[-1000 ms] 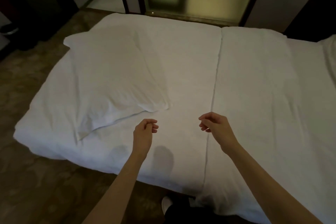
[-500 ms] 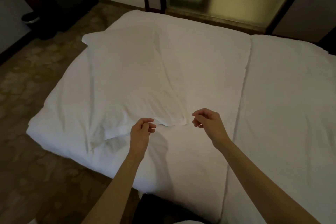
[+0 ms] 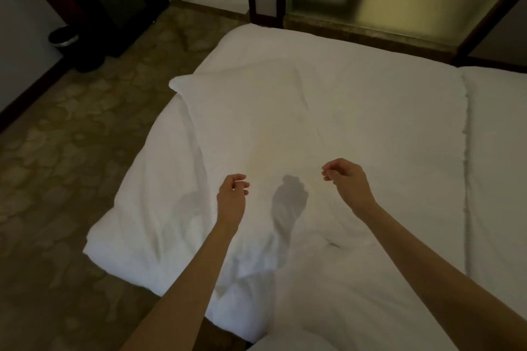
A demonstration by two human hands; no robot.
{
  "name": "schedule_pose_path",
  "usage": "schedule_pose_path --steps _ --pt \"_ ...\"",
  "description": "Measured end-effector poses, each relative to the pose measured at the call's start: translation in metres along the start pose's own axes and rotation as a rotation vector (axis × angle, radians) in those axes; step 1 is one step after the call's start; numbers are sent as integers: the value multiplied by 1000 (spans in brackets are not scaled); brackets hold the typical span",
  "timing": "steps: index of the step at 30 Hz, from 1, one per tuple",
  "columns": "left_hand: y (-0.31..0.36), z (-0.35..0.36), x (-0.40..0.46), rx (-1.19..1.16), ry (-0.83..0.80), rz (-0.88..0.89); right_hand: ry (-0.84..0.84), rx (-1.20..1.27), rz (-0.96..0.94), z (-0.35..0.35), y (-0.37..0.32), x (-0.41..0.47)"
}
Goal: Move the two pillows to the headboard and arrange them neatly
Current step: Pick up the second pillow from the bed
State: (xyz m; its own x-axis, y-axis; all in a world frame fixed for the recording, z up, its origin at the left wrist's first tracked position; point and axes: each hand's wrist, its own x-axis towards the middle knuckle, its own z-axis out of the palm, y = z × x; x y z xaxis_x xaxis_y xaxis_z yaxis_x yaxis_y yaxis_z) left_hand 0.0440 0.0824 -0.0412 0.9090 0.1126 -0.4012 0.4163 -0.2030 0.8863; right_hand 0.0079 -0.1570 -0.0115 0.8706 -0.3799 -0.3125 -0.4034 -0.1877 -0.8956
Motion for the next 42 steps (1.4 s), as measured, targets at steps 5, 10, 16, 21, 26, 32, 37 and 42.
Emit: schedule_pose_path --steps 5,10,16,21,26,32,37,42 --pt "8 -24 68 44 40 -39 41 -131 2 31 -22 53" --pt "13 -27 135 189 184 -153 27 -210 85 53 -29 118" --pt "11 -4 190 306 200 -387 -24 -311 271 74 -26 181" --pt "-12 -3 209 268 169 -487 -42 -393 417 84 -11 207" --pt "-24 -5 222 212 69 -573 -82 -571 474 87 8 224" --pt "-26 8 238 276 88 -634 -159 -652 543 93 34 251" --pt "-28 16 242 387 156 -623 -123 -595 567 98 49 257" --pt "-39 18 234 223 230 -523 -93 -492 502 95 51 251"
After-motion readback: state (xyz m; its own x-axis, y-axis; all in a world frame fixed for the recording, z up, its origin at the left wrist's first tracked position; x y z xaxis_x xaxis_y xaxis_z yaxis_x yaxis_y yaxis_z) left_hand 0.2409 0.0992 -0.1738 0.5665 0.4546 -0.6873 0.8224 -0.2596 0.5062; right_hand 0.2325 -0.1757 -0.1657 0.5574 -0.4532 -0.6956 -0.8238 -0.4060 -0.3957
